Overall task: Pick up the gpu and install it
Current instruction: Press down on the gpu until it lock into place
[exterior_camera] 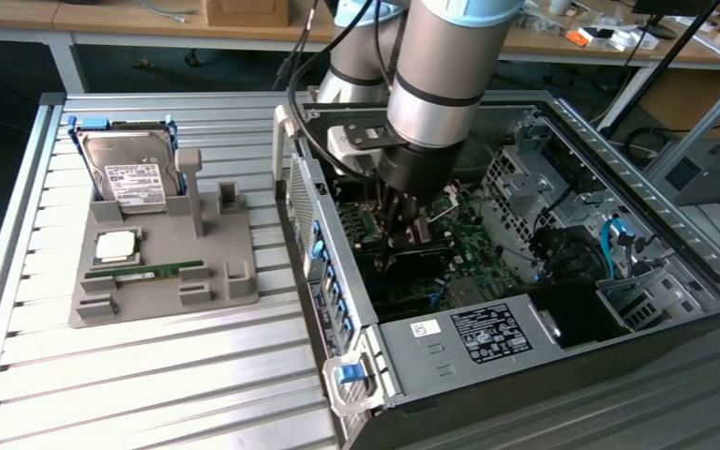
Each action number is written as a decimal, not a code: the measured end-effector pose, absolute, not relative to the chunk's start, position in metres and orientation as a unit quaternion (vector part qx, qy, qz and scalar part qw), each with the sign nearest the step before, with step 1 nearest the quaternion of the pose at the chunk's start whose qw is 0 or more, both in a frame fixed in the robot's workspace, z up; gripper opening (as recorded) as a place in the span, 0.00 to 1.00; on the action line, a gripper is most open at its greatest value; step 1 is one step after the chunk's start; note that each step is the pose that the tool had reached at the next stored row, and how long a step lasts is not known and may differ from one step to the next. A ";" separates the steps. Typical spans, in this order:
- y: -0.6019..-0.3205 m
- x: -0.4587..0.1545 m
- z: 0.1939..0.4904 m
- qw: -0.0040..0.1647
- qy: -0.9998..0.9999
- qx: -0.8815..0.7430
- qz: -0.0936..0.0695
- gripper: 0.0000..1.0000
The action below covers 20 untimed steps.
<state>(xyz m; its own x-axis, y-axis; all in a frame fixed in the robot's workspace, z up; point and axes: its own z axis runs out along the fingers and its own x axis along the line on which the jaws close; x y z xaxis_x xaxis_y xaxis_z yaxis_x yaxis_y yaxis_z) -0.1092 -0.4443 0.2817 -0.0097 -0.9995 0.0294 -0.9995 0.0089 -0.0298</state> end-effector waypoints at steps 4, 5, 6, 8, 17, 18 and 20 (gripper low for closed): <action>-0.444 -0.114 0.280 0.000 0.710 -0.704 -0.021 0.11; -0.444 -0.115 0.280 0.000 0.710 -0.704 -0.021 0.11; -0.444 -0.116 0.279 0.000 0.710 -0.704 -0.021 0.11; -0.444 -0.118 0.279 0.000 0.710 -0.704 -0.021 0.11; -0.444 -0.124 0.276 0.000 0.710 -0.704 -0.021 0.11; -0.444 -0.124 0.275 0.000 0.710 -0.704 -0.021 0.11; -0.444 -0.125 0.274 0.000 0.710 -0.704 -0.021 0.11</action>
